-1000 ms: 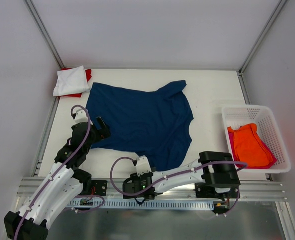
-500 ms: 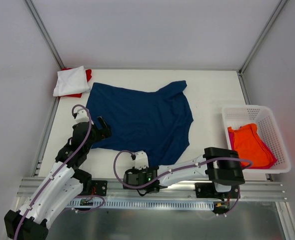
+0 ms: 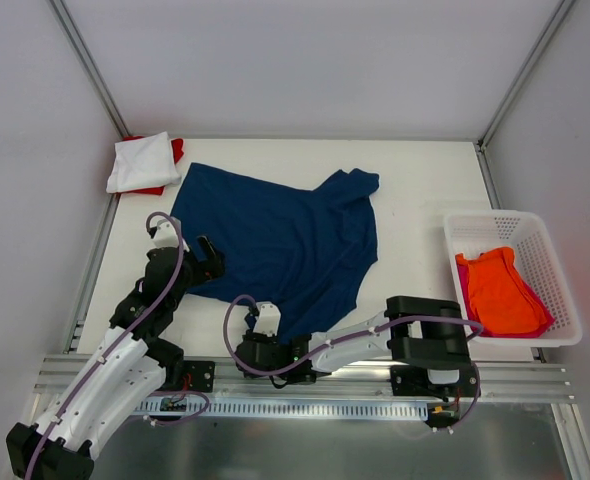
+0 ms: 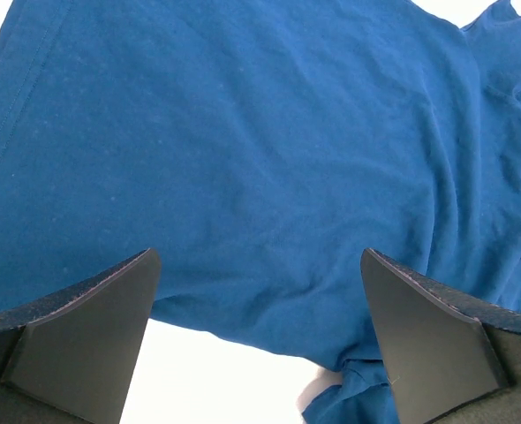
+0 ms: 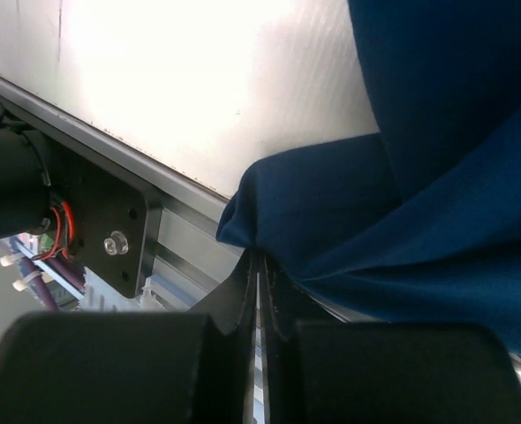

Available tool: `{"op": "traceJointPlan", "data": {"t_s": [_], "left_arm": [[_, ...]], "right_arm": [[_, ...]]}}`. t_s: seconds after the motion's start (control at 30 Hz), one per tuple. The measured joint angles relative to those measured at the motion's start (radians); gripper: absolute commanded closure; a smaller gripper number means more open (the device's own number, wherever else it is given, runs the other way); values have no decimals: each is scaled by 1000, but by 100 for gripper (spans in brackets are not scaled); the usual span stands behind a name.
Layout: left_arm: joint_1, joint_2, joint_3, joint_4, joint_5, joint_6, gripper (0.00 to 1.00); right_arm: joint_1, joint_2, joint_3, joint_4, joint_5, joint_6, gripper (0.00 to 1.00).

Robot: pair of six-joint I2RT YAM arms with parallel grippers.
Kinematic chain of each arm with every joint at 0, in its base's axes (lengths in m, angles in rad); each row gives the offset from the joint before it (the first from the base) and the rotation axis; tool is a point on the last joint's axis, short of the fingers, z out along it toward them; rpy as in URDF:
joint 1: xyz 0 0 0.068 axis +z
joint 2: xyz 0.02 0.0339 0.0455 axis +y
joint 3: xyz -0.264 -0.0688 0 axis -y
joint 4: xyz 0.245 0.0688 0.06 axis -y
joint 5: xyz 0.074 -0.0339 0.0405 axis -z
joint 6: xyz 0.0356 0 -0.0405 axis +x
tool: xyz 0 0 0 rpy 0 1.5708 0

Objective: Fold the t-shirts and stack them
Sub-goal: Flatten the tshirt out

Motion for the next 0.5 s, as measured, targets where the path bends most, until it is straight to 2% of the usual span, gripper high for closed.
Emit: {"op": "traceJointPlan", "data": {"t_s": [0.2, 0.37, 0.5], "left_arm": [[0, 0, -3, 0, 0, 0, 1], [0, 0, -4, 0, -1, 0, 1], [0, -1, -6, 0, -1, 0, 1]], "right_arm": [[3, -35, -50, 34, 6, 53, 100], [48, -107, -84, -109, 84, 117, 100], [98, -229, -180, -260, 166, 200, 100]]}}
